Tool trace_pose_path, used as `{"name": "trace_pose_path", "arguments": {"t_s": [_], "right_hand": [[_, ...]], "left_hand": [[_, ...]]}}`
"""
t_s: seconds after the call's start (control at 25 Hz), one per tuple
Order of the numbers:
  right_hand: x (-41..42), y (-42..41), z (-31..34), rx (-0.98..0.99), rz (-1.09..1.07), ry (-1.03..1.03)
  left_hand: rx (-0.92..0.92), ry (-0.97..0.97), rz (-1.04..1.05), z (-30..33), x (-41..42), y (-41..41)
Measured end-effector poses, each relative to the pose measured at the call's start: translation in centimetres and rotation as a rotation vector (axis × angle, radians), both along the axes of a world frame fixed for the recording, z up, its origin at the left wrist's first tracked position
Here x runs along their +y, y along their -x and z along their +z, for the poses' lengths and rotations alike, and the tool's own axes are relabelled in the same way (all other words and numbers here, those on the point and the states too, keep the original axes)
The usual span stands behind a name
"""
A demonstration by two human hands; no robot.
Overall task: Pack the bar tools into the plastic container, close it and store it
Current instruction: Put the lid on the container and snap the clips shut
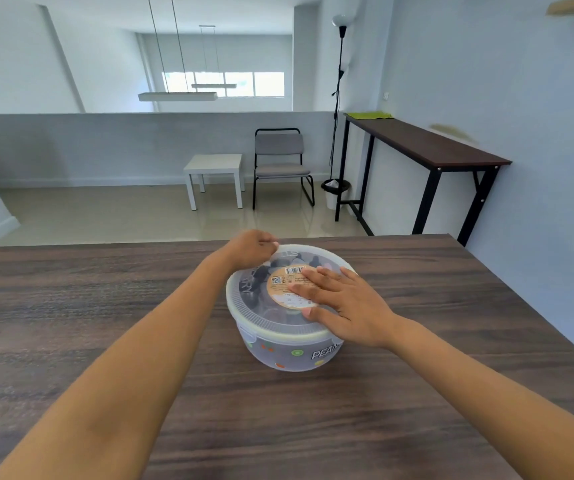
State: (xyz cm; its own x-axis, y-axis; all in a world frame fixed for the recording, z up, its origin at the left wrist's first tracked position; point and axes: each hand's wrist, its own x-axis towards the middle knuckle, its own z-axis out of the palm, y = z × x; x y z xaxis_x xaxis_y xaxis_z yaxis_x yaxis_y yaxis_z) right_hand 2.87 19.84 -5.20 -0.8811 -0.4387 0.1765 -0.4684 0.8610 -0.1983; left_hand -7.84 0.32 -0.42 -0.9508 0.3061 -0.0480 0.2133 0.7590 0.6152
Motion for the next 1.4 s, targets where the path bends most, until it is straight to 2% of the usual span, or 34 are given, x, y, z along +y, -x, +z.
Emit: {"name": "trace_pose_path", "arguments": {"t_s": [0.16,0.44,0.96,1.08,1.16,1.24,1.32,1.4], "right_hand": [[0.1,0.2,-0.1,0.034,0.005,0.010],[0.0,-0.1,0.0,0.045,0.007,0.000],[-0.1,0.0,0.2,-0.004,-0.009,0.011],[-0.1,-0.2,0.1,0.011,-0.029,0.047],[-0.1,-0.4,-0.3,0.069,-0.058,0.122],[-0.2,-0.7,-0.7,0.103,-0.137,0.288],[0.0,-0.9,-0.7,0.036,-0.308,0.596],[0.5,-1.0,0.0,-0.197,-0.554,0.959]], "left_hand": [[-0.052,-0.048,-0.118,-0.7,1.5,2.0],[-0.130,-0.136,-0.111,-1.4,1.2,3.2],[-0.051,-0.048,-0.106,-2.1,1.6,3.3],[0.056,-0.080,-0.072,-1.8,1.5,2.5],[0.175,-0.166,0.037,-1.5,0.9,1.6],[0.194,-0.224,0.117,-1.3,-0.3,0.5],[0.084,-0.257,0.209,-1.7,-1.7,-0.9],[-0.074,-0.387,0.385,-2.3,-3.3,-2.7]]}}
